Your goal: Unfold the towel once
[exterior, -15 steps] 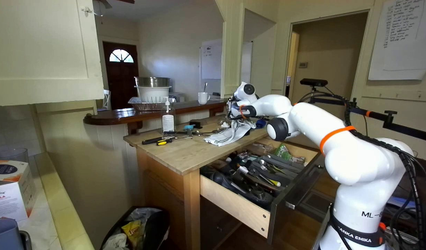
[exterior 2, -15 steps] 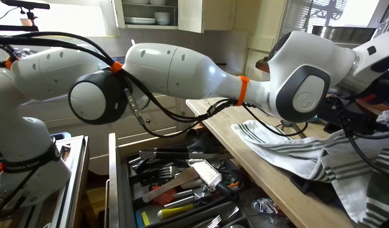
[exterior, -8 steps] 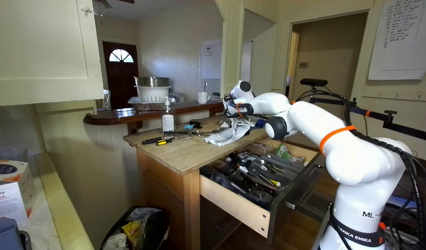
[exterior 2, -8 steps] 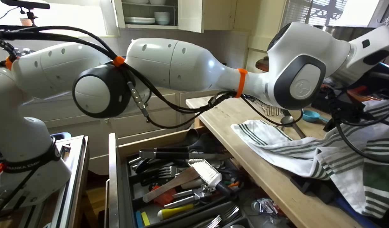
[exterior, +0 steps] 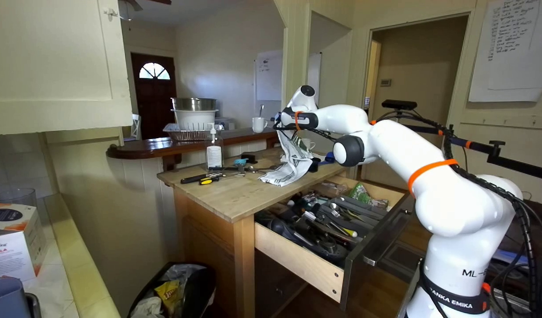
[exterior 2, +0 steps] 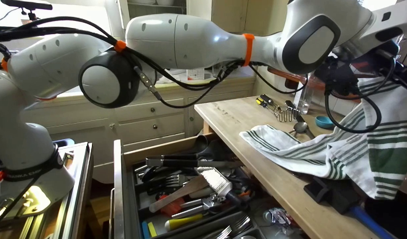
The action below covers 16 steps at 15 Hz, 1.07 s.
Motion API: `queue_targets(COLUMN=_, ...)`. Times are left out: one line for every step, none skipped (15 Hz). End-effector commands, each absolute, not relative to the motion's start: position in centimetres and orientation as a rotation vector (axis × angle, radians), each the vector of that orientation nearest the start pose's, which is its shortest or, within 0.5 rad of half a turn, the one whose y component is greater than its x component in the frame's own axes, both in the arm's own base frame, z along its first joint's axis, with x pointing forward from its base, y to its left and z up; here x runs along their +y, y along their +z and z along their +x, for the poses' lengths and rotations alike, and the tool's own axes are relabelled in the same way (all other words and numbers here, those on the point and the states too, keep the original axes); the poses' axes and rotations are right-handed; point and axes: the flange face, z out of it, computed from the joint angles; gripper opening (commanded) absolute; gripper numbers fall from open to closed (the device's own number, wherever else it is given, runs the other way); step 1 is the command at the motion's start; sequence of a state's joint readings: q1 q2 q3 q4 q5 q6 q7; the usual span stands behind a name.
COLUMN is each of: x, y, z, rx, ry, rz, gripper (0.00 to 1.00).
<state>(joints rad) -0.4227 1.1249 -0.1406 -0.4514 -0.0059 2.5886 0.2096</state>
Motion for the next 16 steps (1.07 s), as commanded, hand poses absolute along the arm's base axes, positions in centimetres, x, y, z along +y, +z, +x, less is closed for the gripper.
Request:
queue_targets(x=-40.6, y=51.9, z=73.1, rx=1.189, ry=-1.553, rz=-2.698, gripper=1.00)
queue_targets(x=-41.5, y=52.5, z=72.4, rx=1.251, ry=-1.532, rz=-2.659, gripper=1.00)
queue_targets(x=-42.1, y=52.6, z=72.0, rx=1.314, ry=-1.515, rz=-2.616, gripper=1.00)
queue_targets(x=-42.5, y=52.7, z=71.7, rx=1.359, ry=-1.475, rz=-2.583, gripper=1.00)
queue_targets(x=-42.8, y=52.8, z=71.4, rx=1.397, ry=-1.451, rz=-2.537, gripper=1.00)
queue_targets(x=-43.1, y=52.9, z=71.2, rx=1.453, ry=-1.436, rz=-2.490, gripper=1.00)
queue_targets(x=-43.3, y=52.9, z=71.0, rx=1.498, ry=-1.411, rz=-2.444, gripper=1.00)
queue_targets(x=-42.5, y=52.5, z=71.6, rx=1.512, ry=-1.366, rz=-2.411, gripper=1.00)
queue_targets(x=-41.3, y=51.5, z=72.3, rx=1.482, ry=-1.271, rz=-2.448, gripper=1.00)
queue_targets(x=-40.3, y=50.5, z=72.9, rx=1.418, ry=-1.200, rz=-2.526, gripper=1.00)
queue_targets(x=-39.4, y=49.3, z=73.5, rx=1.381, ry=-1.155, rz=-2.623, gripper=1.00)
queue_targets(x=-38.8, y=48.4, z=73.8, rx=1.352, ry=-1.102, rz=-2.689, gripper=1.00)
queue_targets(x=-38.1, y=47.9, z=74.0, rx=1.311, ry=-1.036, rz=-2.743, gripper=1.00)
queue_targets(x=-37.7, y=47.5, z=74.0, rx=1.282, ry=-0.977, rz=-2.806, gripper=1.00)
queue_targets(x=-37.5, y=47.3, z=73.8, rx=1.250, ry=-0.905, rz=-2.858, gripper=1.00)
queue_targets(x=-37.6, y=47.4, z=73.3, rx=1.212, ry=-0.836, rz=-2.905, gripper=1.00)
